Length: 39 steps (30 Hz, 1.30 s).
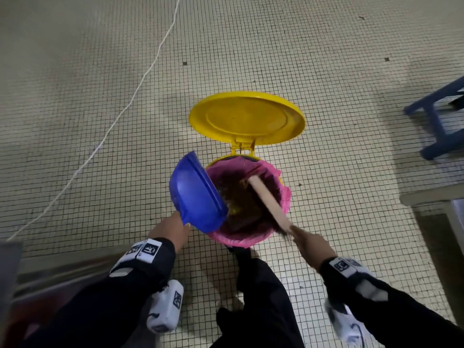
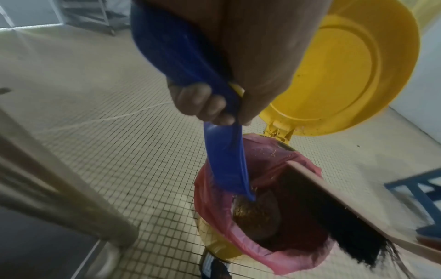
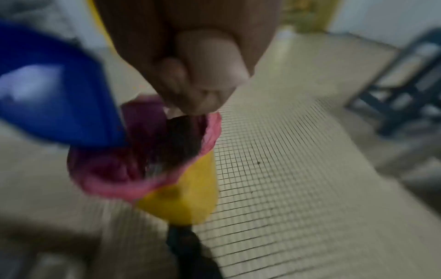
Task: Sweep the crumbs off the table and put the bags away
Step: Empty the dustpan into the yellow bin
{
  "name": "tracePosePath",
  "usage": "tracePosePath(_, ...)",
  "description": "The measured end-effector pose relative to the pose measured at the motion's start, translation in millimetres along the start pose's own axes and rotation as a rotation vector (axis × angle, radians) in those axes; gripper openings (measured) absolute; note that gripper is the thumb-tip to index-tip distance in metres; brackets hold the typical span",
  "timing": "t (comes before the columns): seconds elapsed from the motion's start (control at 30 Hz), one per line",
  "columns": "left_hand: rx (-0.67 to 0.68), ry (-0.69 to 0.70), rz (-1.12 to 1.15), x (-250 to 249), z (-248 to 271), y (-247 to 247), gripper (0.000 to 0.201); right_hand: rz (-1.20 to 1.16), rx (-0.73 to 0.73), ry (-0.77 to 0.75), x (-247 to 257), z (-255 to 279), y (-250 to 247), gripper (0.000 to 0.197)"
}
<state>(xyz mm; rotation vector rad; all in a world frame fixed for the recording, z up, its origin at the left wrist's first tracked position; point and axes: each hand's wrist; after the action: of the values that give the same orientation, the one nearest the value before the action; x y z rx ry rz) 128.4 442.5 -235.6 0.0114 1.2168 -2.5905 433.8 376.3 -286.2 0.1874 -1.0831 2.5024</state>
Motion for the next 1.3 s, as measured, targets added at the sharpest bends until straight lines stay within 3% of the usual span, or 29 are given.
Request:
tracePosePath(0.07, 0.036, -0.001, 0.053, -0.9, 1.0, 2.0, 0.026, -0.306, -0.126, 0.048, 14.8, -1.2, 0.4, 0.044)
tracePosePath(0.13, 0.09, 0.008, 0.094, -6.3, 2.8, 6.6, 0.031, -0.498, -0.17, -0.043, 43.9, -4.5, 2.8, 0.042)
tracePosePath(0.23, 0.132, 0.033, 0.117, -17.8, 2.3, 14.8, 0.034, -0.525, -0.097, -0.261, 92.1, -6.1, 10.8, 0.042)
tracePosePath(0.3, 0.1, 0.024, 0.178, -21.8, 2.2, 16.0, 0.034, -0.502, -0.046, -0.297, 105.1, -4.5, 20.4, 0.043)
tracePosePath(0.43, 0.018, -0.006, 0.303, -8.9, 10.4, 10.6, 0.029, -0.535, -0.072, -0.079, 74.7, -8.9, 31.6, 0.043)
tracePosePath(0.53, -0.012, -0.046, 0.375, 8.9, 21.9, 11.8, 0.018, -0.258, -0.056, 0.123, 38.2, -18.4, 19.4, 0.041)
tracePosePath(0.63, -0.06, -0.13, 0.459, 19.1, 31.5, 11.4, 0.025, -0.082, -0.043, 0.168, 29.1, -15.2, 5.3, 0.041)
tracePosePath(0.9, -0.108, -0.227, 0.455, 25.9, 58.5, -11.0, 0.029, -0.02, -0.102, -0.155, 109.6, 26.9, -31.6, 0.041)
tracePosePath(1.3, -0.523, -0.088, 0.99, 37.7, 147.9, -112.0, 0.033, 0.079, -0.467, -0.573, 243.9, 147.9, -173.2, 0.046)
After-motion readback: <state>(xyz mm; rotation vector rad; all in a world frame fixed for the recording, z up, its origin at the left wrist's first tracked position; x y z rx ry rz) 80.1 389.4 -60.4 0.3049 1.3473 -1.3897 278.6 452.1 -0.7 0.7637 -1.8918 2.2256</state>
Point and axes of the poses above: each hand's wrist, its own z-axis away from the middle knuckle, its own y-axis out of the palm, x = y × z, and after that the axes turned 3 degrees about -x, right-handed
